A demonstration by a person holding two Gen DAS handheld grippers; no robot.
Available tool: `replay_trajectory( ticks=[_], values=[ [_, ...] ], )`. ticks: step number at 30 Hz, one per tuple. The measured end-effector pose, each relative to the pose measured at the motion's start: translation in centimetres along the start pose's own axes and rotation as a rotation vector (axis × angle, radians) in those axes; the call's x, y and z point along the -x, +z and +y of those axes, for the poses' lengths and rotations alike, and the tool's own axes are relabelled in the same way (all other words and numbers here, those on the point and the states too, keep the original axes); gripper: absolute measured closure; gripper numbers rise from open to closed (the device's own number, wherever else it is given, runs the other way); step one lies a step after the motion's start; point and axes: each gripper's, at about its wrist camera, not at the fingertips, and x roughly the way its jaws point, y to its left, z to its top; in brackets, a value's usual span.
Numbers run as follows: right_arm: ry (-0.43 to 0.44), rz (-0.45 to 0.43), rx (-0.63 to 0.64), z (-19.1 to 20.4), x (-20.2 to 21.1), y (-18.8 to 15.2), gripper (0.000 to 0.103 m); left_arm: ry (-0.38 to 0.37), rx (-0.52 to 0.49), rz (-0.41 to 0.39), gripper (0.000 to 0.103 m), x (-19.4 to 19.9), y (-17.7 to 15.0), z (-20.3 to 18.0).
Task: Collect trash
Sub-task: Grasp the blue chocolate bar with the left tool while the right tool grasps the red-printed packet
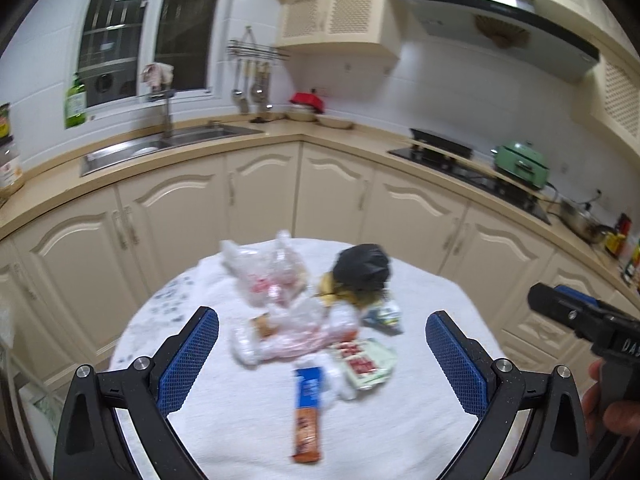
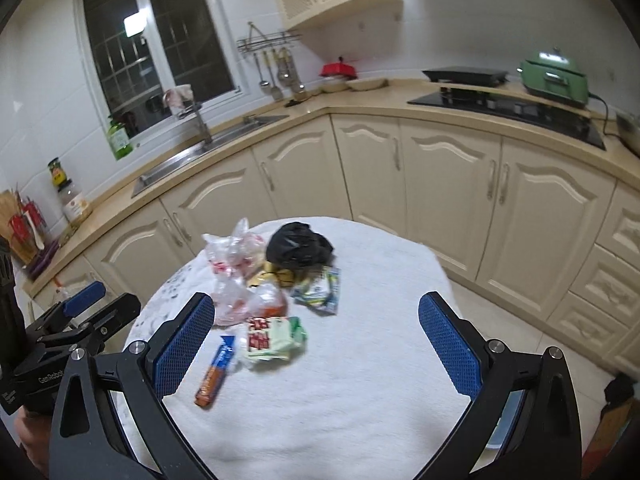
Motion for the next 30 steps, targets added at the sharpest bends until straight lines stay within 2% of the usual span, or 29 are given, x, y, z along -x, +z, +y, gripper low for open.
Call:
replay_trajectory(
  ticks=[6,10,11,15,21,23,26,30],
  values=[
    [0.029,0.039,0.039,2.4,-1.8,-0.4,0.000,0.040,0.009,0.032,0.001,0.4,-0.7,-0.3],
    [0.031,0.098,0.088,3.6,-4.0,-1.4,0.000,0.052,-0.003,0.092,0.001,0.0,-2.2,-1.2],
    [0.029,0.120,0.098,3.7,-4.8,-1.8,0.000,0.062,0.003,0.102,0.001,-1.0,-1.6,-1.7],
    [0.030,0.193,0.106,3.3,-7.7,-3.0,0.000,0.039,0.001,0.194,0.001,-3.3,-2.8,-3.1],
    [0.061,0.279,0.098,3.3,-11.4,-4.3,0.000,0.019,0.005,0.313,0.004,-8.2,-3.0,-4.2],
    [0.065,0.304,0.103,3.4,-12.5,-4.6,0.002,0.005,0.016,0.349,0.011,-9.8,-2.8,-3.9],
    [0.066,0.349,0.112,3.5,-14.7,-4.9,0.012,0.001,0.023,0.390,0.025,-11.9,-3.0,-3.8],
    [0.069,0.403,0.124,3.8,-17.2,-5.7,0.023,-0.005,0.025,0.418,0.037,-14.6,-3.8,-3.9]
  ],
)
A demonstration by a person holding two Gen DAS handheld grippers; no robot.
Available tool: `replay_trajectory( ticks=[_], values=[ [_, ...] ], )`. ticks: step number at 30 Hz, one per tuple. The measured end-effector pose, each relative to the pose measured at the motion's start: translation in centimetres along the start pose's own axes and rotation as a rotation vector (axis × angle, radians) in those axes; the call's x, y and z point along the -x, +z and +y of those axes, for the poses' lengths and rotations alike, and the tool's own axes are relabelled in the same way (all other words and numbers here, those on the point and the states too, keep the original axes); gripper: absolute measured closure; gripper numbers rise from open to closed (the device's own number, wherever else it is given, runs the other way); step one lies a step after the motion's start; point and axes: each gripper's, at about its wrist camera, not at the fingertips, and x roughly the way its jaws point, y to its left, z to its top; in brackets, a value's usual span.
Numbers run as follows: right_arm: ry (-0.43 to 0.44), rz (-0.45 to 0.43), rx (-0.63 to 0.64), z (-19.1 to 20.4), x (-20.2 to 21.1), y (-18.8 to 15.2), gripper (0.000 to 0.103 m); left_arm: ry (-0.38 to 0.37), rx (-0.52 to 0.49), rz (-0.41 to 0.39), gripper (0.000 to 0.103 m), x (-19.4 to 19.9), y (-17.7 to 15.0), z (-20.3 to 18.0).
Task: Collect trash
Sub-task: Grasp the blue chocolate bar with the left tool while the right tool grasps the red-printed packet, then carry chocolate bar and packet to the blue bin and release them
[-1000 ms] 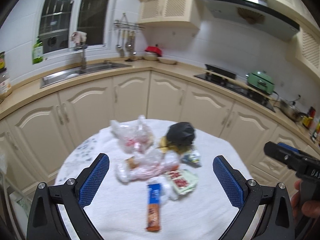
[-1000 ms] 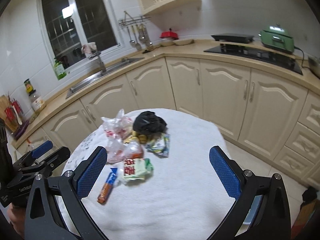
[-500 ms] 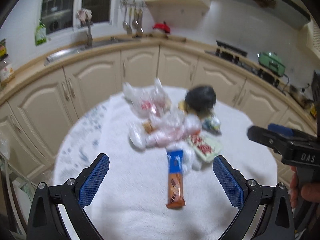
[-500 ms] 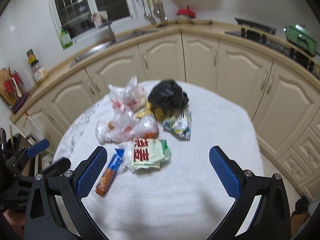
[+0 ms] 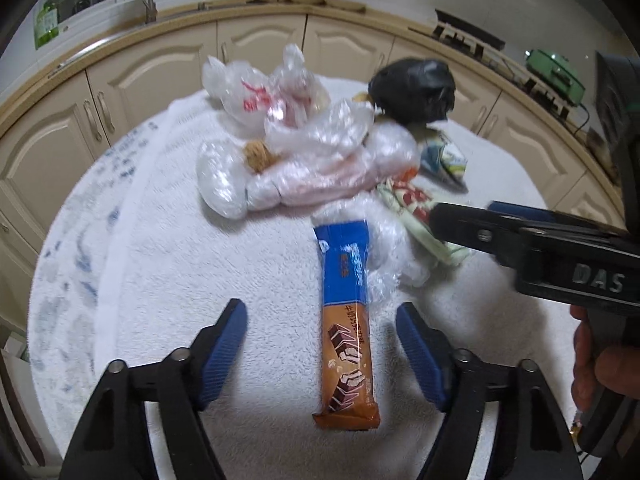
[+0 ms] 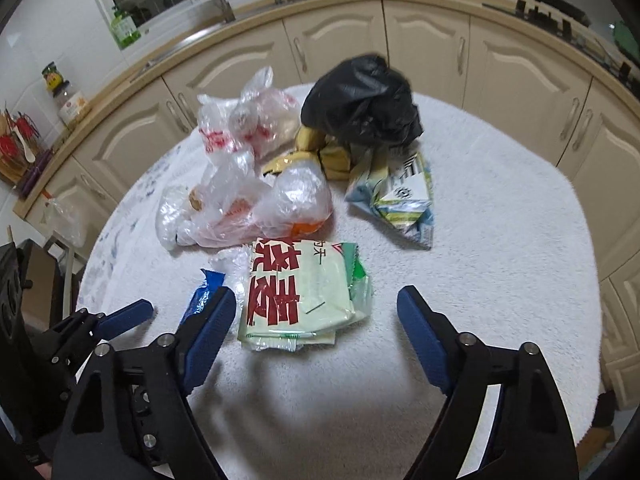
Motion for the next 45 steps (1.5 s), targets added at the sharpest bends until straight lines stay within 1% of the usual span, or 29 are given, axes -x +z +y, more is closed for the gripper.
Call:
replay_trajectory(
  ticks=[1,3,5,6,7,8,10,11,14,15,19,22,24,30,35,38,45],
  values=[
    [0.001,0.014,0.010,0.2,-0.6,0.1,0.027,0.002,-0.007,-0.002,0.037,-0.4,0.2,-0.1],
    [0.004,0.029,0.024,0.5,-1.4,0.2,0.029,0.007,-0.024,-0.014,0.044,-0.8,0.5,-0.5],
    [0.000,0.033,0.037,0.6,-2.0,0.2,0.030,0.011,-0.023,-0.024,0.069,-1.1,1.0,-0.6],
    [0.005,0.030,0.037,0.5,-2.1,0.3,0.030,0.008,-0.021,-0.026,0.074,-1.0,1.3,-0.5],
    [0.007,0.028,0.040,0.5,-2.0,0.2,0.031,-0.003,-0.015,-0.025,0.084,-1.2,1.2,-0.3],
    [0.010,0.026,0.047,0.4,-2.0,0.2,0.031,-0.013,-0.009,-0.023,0.086,-1.4,1.0,-0.1],
    [0.012,0.026,0.054,0.3,-1.9,-0.1,0.032,-0.025,-0.006,-0.025,0.087,-1.6,1.2,0.2],
    [0.007,0.027,0.059,0.2,-1.7,-0.2,0.032,-0.027,-0.007,-0.027,0.087,-2.0,0.7,0.6],
    [0.000,0.024,0.065,0.4,-1.3,-0.4,0.032,-0.024,0.000,-0.032,0.087,-1.4,0.1,0.7],
    [0.000,0.027,0.068,0.5,-1.3,-0.4,0.029,-0.022,0.000,-0.034,0.087,-1.2,-0.1,0.6],
    [-0.040,0.036,0.079,1.1,-2.2,-0.2,0.025,0.003,-0.002,-0.029,0.086,-0.9,-0.4,0.5],
    [-0.067,0.026,0.107,1.6,-2.7,-0.3,0.028,0.004,-0.004,-0.034,0.087,-0.9,-0.5,0.6],
    [-0.066,0.022,0.113,1.6,-2.5,-0.5,0.030,-0.003,0.002,-0.038,0.087,-0.8,-0.5,0.7],
    [-0.031,-0.009,0.047,-0.4,-0.1,-2.4,0.031,-0.018,0.031,-0.074,0.088,0.6,-0.9,1.4],
    [-0.002,-0.061,-0.023,-2.3,2.7,-3.1,0.031,-0.019,0.044,-0.103,0.088,2.0,-1.0,1.5],
    [0.024,-0.095,-0.053,-2.9,4.3,-3.2,0.031,-0.020,0.032,-0.139,0.088,3.4,-0.7,0.8],
    [0.052,-0.179,-0.079,-4.0,8.1,-3.2,0.031,-0.067,-0.014,-0.233,0.088,6.9,1.0,-2.3]
  ],
)
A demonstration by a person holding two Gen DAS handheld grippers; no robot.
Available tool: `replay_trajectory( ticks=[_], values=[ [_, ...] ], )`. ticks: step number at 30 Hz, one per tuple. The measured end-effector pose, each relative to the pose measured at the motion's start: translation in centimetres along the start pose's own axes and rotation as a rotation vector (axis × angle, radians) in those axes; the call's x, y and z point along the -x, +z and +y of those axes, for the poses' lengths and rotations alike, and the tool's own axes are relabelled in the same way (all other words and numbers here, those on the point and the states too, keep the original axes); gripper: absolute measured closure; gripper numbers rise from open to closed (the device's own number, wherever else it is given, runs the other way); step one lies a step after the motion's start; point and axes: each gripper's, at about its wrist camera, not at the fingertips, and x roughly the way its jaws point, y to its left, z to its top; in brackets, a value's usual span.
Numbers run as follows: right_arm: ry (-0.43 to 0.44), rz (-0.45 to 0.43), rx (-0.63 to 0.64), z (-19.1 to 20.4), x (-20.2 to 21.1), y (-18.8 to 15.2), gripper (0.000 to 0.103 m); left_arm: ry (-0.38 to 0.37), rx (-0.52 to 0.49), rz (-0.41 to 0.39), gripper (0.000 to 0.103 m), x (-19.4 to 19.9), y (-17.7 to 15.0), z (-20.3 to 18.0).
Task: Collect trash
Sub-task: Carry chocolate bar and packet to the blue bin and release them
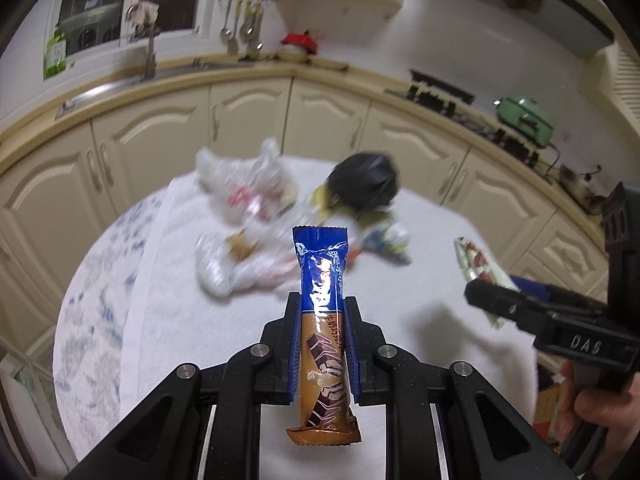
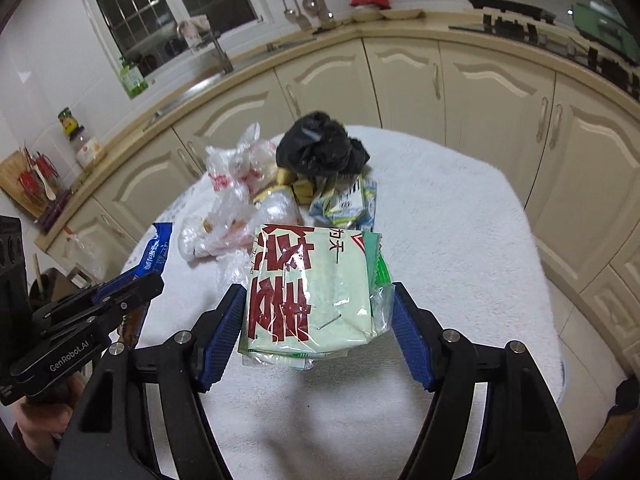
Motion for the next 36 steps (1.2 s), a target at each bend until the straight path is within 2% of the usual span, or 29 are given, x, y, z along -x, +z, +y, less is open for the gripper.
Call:
replay_trajectory(
  ticks=[9,14,21,24,29,36],
  values=[
    [-0.007,-0.135,-0.055,-3.4,6.6,0.6,0.031,-0.095,-0.098,-0.070,0.088,1.2,2.7,-5.9],
    [-0.056,-0.215,-0.113,-6.9,11.1,0.1,0.031,-0.165,-0.166,-0.083,0.088,0.6,3.7,-10.4],
    [-0.184,-0.305,-0.226,-13.1,16.9,-1.6,0.031,-0.258,-0.262,-0.064,0.088,-2.6,4.9,-16.8],
    [-0.241,-0.318,-0.287,-16.3,18.6,-3.0,0.031,-0.302,-0.309,-0.032,0.088,-4.9,5.1,-19.5],
    [-0.326,-0.296,-0.402,-22.0,19.9,-5.9,0.031,-0.386,-0.383,0.065,0.088,-10.4,5.1,-24.2],
    [-0.362,-0.221,-0.562,-29.3,18.9,-10.8,0.031,-0.436,-0.463,0.225,0.088,-18.5,4.6,-30.5]
  ],
)
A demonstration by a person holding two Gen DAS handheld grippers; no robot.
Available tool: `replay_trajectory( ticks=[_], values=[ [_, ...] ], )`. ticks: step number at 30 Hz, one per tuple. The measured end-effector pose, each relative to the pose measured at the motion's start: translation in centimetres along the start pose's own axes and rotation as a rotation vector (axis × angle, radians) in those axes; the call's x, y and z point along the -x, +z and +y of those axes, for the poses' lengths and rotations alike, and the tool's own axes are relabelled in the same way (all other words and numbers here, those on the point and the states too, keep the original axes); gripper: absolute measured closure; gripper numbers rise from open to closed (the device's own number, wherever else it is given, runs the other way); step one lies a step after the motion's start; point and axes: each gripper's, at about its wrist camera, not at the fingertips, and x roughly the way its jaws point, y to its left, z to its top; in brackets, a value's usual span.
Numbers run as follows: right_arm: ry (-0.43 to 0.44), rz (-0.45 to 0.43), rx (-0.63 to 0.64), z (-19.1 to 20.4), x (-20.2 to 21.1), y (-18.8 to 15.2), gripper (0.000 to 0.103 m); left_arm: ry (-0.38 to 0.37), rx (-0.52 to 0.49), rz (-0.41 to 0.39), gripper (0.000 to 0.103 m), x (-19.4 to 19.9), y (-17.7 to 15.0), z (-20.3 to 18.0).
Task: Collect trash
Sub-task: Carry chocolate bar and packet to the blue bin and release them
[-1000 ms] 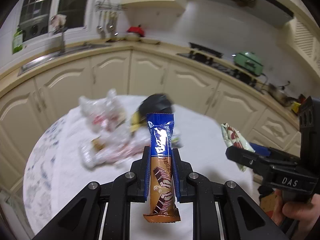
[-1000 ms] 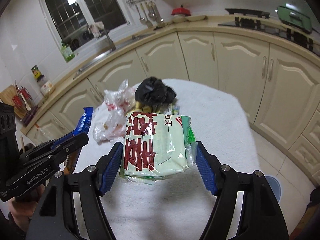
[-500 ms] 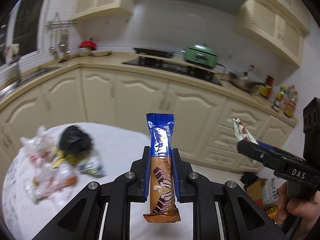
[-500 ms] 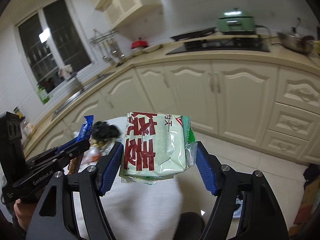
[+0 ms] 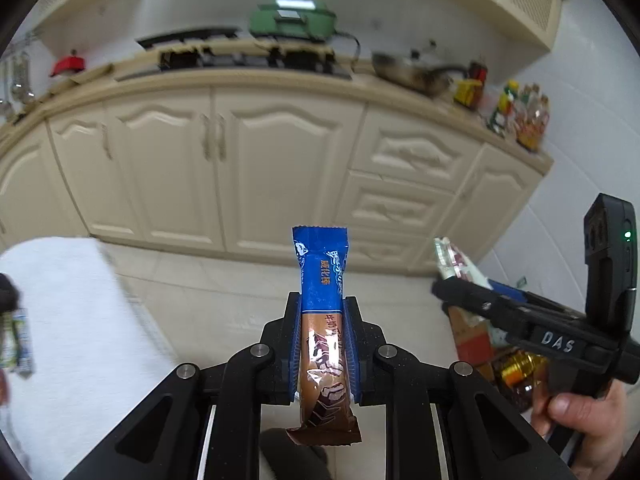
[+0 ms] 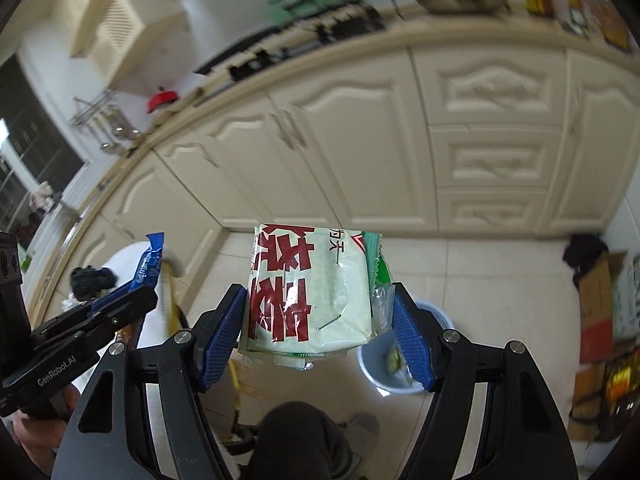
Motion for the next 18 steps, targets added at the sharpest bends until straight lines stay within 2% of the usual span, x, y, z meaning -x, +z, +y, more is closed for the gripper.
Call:
replay_trajectory(
  ticks=[5,13,18],
  values=[
    [-0.020,0.055,-0.060,-3.5,-2.7,-0.8,0.031,-0.022,-0.008,0.088,0.088,-6.7,3.5,-0.5],
    [-0.024,0.139,-0.145,-8.0,-7.8,-1.1,0.031,-0.034,0.006,0.231,0.088,-16.9,6.2,-0.3],
    [-0.020,0.172,-0.177,-9.3,-10.2,-1.3,0.031,-0.038,0.018,0.288,0.088,-22.6,7.8,-0.4]
  ],
)
